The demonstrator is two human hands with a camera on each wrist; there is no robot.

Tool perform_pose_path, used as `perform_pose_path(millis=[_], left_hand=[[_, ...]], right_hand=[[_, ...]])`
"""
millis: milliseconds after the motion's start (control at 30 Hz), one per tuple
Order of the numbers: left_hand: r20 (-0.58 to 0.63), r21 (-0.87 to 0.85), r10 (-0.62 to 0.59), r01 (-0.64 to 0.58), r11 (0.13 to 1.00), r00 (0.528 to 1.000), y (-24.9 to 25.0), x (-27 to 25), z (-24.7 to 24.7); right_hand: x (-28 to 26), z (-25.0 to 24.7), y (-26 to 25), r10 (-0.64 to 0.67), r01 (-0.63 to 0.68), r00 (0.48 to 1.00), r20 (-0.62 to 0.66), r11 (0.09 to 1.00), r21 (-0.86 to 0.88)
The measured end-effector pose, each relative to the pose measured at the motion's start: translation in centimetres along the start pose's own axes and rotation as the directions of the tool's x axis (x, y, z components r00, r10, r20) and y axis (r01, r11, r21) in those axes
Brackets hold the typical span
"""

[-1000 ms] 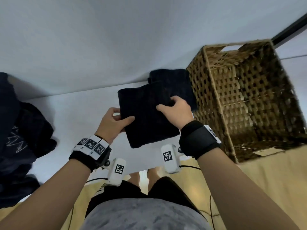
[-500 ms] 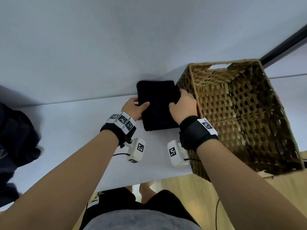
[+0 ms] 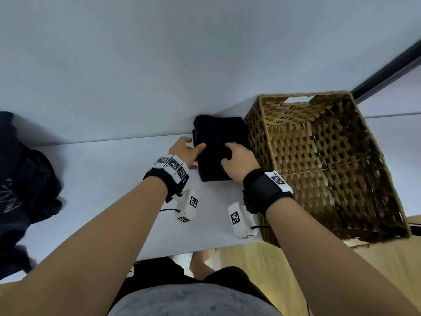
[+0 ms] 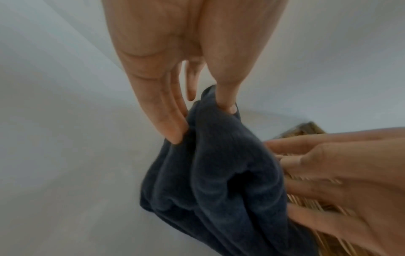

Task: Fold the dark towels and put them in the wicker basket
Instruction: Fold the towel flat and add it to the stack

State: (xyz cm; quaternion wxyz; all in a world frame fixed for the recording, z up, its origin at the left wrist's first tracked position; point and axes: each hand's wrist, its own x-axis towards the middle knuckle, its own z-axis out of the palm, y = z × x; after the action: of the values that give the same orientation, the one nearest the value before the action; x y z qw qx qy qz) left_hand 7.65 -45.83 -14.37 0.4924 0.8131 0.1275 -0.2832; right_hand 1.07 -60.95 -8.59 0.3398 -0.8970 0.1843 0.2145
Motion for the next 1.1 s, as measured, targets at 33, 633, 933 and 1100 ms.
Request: perform_pose_path(millis=[33,633,933,1100], left_hand=[[-0.002,-0.026,0.000,0.000,1.000,1.000,-0.1,-0.7,-1.2],[-0.560,0.344,0.117,0.102,0.933,0.820,-17.0,-10.0,-39.8],[-0.585,0.292,0.261,-0.101,0.951,0.768,-15.6,-11.3,-42.1],[-0.549,0.084,0.382,-0.406,0.910,0.743,-9.0,-15.6,-42.4]], right_hand=[[-0.5,0.1,-1.0,-0.017,0.018,1.000,-0.024,1.000,0.025],[-5.6,17.7,-27.6,-0.373,0.340,0.870,0.323,0.928,0.154],[-6.8,18.7,-30.8,-0.362,0.339,0.891,0.274,0.932,0.130],[-8.1,15.7,-32.4,-0.410,0.367,0.911,0.055,0.863,0.348]])
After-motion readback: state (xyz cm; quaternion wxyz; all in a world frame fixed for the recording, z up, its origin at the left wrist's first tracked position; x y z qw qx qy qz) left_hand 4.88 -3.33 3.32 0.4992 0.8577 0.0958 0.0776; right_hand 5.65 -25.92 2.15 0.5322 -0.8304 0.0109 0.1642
